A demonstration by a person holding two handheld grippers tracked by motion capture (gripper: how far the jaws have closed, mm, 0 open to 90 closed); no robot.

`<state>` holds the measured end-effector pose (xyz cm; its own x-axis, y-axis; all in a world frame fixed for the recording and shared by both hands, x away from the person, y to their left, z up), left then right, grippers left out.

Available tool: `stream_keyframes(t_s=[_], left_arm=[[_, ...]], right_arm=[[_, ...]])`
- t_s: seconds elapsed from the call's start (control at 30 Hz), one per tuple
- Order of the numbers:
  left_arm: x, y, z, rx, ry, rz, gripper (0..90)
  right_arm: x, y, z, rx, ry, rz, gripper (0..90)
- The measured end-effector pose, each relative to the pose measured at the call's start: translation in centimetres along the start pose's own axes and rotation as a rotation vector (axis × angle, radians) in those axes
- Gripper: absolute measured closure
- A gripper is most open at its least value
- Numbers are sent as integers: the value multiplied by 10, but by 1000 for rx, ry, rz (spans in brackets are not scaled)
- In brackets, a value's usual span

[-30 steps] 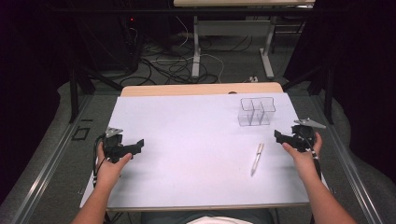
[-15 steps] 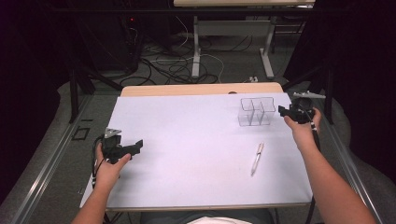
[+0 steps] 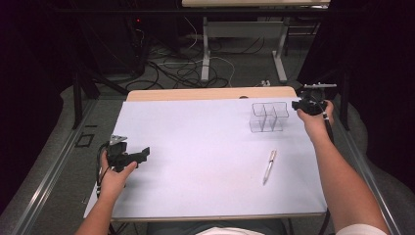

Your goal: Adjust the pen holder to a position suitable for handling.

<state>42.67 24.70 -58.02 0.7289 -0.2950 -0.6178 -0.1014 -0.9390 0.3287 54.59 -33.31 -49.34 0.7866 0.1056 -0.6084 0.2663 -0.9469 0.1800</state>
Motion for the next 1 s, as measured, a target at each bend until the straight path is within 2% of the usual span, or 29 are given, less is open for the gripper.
stream_keyframes(t_s=[0.1, 0.27, 0.53, 1.0], left_arm=[[0, 0, 1, 12, -13, -3, 27], [1, 0, 1, 7, -14, -4, 28], [2, 0, 3, 2, -15, -4, 33], [3, -1, 3, 3, -17, -3, 39]], right_arm=[[5, 1, -1, -20, -9, 12, 729], [14, 1, 2, -22, -21, 4, 784], [27, -3, 7, -3, -54, -14, 853], [45, -12, 14, -22, -74, -30, 896]])
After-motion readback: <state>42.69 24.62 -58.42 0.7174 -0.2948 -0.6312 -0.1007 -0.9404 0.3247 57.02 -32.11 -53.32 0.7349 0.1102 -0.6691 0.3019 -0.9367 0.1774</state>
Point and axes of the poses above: each handheld gripper's, and its own axes: x roughly forward along the jaws, z roughly out of its underside, y roughly to its right, the point moved 7 cm from there along x, roughly forward along the jaws, and after that the axes turned 14 degrees about -x, right-handed, at the moved point
